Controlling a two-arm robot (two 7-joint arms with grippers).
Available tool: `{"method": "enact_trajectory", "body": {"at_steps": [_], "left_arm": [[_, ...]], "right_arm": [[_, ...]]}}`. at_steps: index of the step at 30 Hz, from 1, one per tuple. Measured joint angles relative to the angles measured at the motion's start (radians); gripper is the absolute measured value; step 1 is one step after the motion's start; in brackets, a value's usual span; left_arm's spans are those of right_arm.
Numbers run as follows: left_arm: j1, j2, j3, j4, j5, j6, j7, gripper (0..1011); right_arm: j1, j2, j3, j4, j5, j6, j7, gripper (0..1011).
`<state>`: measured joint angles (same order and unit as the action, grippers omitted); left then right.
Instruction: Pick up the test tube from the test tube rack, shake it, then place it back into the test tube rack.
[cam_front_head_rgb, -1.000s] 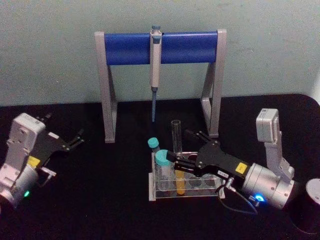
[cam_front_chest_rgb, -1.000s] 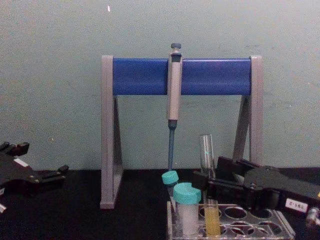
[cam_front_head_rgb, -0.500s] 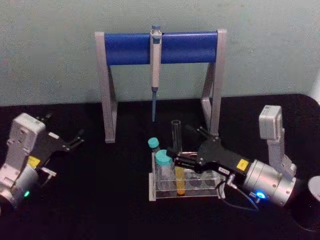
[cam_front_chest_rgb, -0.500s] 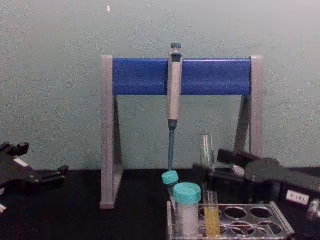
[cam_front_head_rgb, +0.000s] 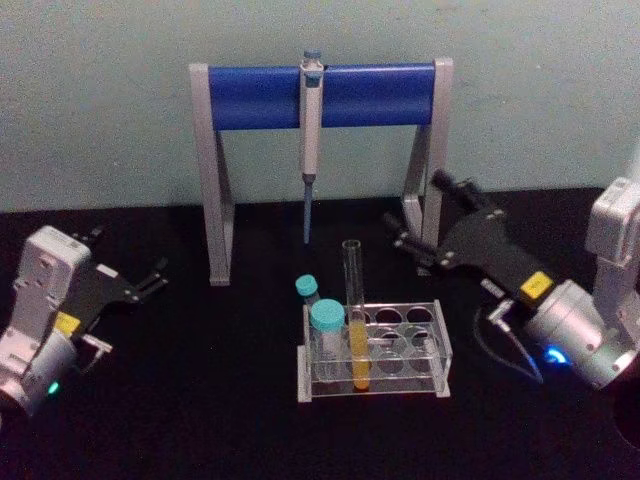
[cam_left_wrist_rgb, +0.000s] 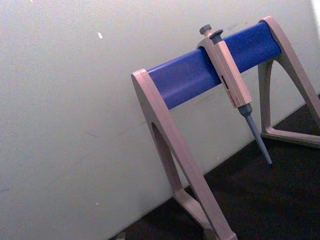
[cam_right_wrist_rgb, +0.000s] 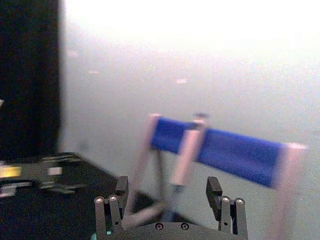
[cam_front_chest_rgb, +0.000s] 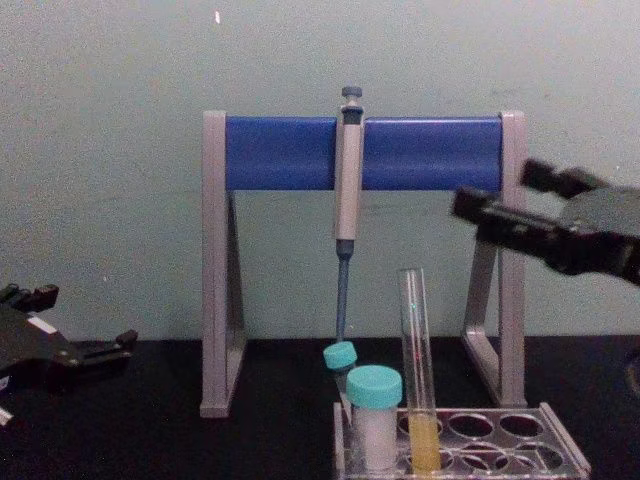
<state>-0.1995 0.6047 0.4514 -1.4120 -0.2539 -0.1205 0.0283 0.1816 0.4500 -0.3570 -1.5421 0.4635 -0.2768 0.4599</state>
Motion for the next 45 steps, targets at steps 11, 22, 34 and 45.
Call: {"method": "enact_trajectory", "body": {"at_steps": [11,22,34,45], "left_arm": [[0.000,0.000,0.000,0.000,0.000,0.000,0.000,1001],[0.000,0.000,0.000,0.000,0.000,0.000,0.000,1001],[0.000,0.000,0.000,0.000,0.000,0.000,0.000,1001],[0.000,0.000,0.000,0.000,0.000,0.000,0.000,1001]], "right_arm": [[-0.083,-0.060,0.096,-0.010,-0.195,0.036,-0.312,1000],[-0.113,-0.100,0.116,0.063,-0.248,0.147,-0.374,1000],[-0.116,-0.142,0.132,0.142,-0.265,0.197,-0.373,1000],[-0.116,-0.148,0.136,0.152,-0.265,0.206,-0.364,1000]]}}
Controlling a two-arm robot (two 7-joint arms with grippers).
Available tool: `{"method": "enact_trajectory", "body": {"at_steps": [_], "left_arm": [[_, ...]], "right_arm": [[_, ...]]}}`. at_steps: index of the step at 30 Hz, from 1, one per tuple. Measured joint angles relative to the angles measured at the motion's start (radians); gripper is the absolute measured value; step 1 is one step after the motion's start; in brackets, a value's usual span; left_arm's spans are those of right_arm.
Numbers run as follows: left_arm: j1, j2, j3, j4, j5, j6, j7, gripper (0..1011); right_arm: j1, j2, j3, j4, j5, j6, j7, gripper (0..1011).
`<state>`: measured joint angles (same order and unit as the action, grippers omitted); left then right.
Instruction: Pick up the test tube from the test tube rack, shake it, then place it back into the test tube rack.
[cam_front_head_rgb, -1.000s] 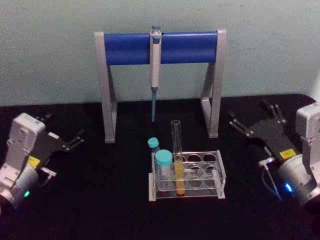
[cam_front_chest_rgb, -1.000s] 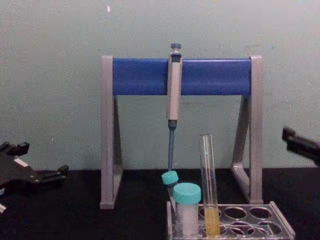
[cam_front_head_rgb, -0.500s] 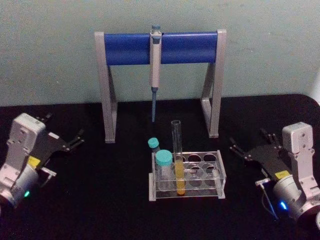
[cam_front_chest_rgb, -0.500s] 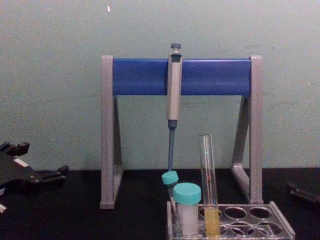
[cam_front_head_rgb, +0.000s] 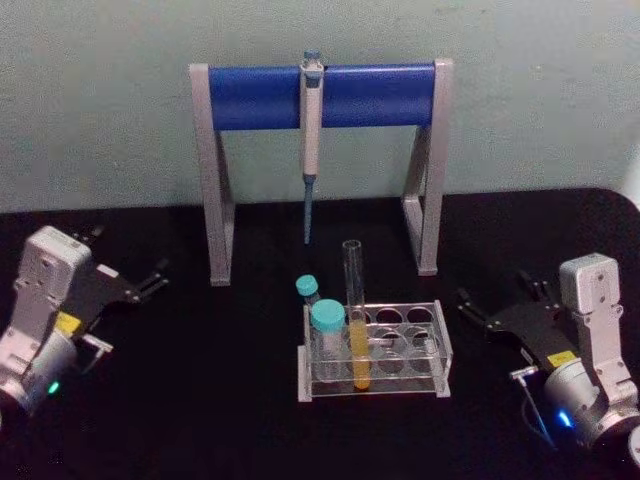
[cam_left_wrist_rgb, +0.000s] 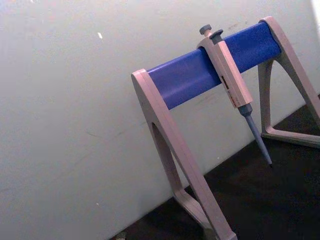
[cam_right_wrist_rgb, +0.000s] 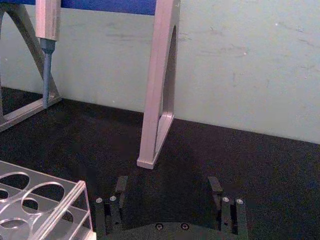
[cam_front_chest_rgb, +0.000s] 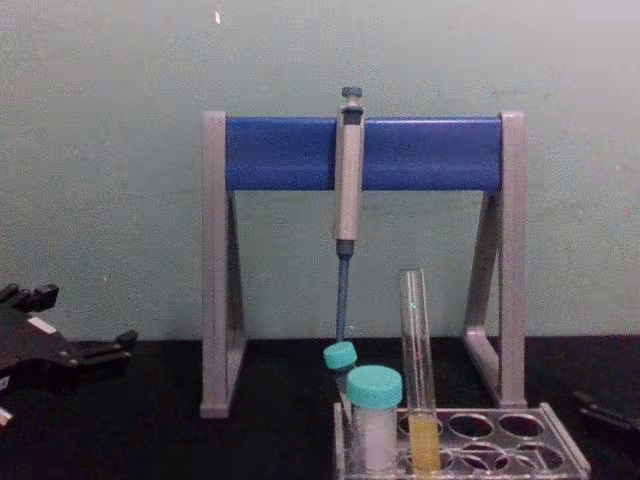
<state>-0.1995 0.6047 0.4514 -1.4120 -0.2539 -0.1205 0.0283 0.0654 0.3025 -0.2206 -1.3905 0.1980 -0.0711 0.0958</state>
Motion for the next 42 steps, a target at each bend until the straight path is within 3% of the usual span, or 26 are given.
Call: {"method": "enact_trajectory", "body": {"at_steps": [42], "left_arm": [[0.000,0.000,0.000,0.000,0.000,0.000,0.000,1001]], "right_arm": [[0.000,0.003,-0.002,-0.005,0.000,-0.004,-0.003,1000]]}}
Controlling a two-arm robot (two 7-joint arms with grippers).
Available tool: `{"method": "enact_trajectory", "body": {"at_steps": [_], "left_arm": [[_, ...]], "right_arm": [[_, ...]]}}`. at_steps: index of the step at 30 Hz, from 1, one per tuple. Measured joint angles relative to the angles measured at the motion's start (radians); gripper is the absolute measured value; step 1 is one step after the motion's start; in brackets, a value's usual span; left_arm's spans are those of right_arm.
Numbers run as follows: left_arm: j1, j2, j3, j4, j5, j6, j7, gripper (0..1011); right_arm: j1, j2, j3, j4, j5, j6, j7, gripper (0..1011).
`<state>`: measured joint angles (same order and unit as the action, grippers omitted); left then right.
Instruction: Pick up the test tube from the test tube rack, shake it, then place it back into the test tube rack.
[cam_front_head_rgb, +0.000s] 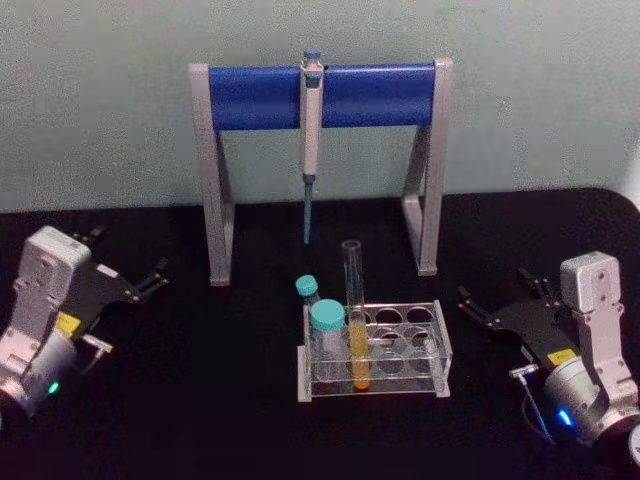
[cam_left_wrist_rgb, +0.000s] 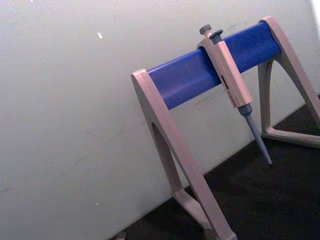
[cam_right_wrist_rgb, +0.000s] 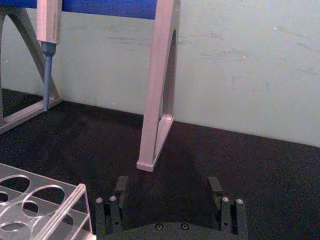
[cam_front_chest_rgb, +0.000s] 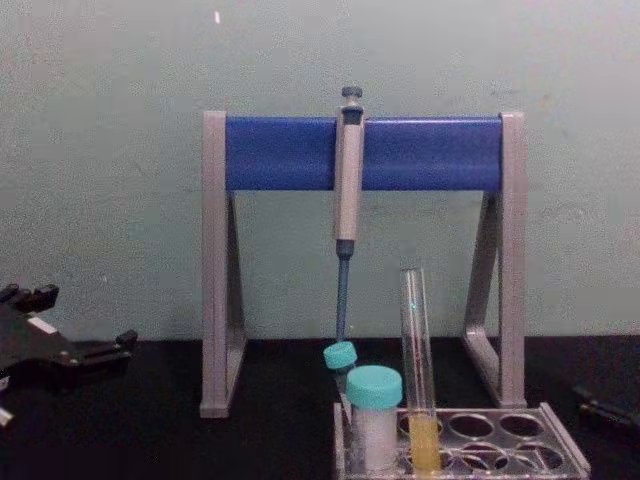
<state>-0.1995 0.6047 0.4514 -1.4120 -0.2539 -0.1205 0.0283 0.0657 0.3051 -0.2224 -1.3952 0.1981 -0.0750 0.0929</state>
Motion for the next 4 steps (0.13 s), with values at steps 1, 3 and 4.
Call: {"method": "enact_trajectory", "body": {"at_steps": [1,3,4], "left_arm": [[0.000,0.000,0.000,0.000,0.000,0.000,0.000,1001],[0.000,0.000,0.000,0.000,0.000,0.000,0.000,1001],[0.000,0.000,0.000,0.000,0.000,0.000,0.000,1001]], "right_arm": [[0.000,0.000,0.000,0.000,0.000,0.000,0.000,1000],[0.000,0.000,0.000,0.000,0.000,0.000,0.000,1000],[0.000,0.000,0.000,0.000,0.000,0.000,0.000,1000]]}}
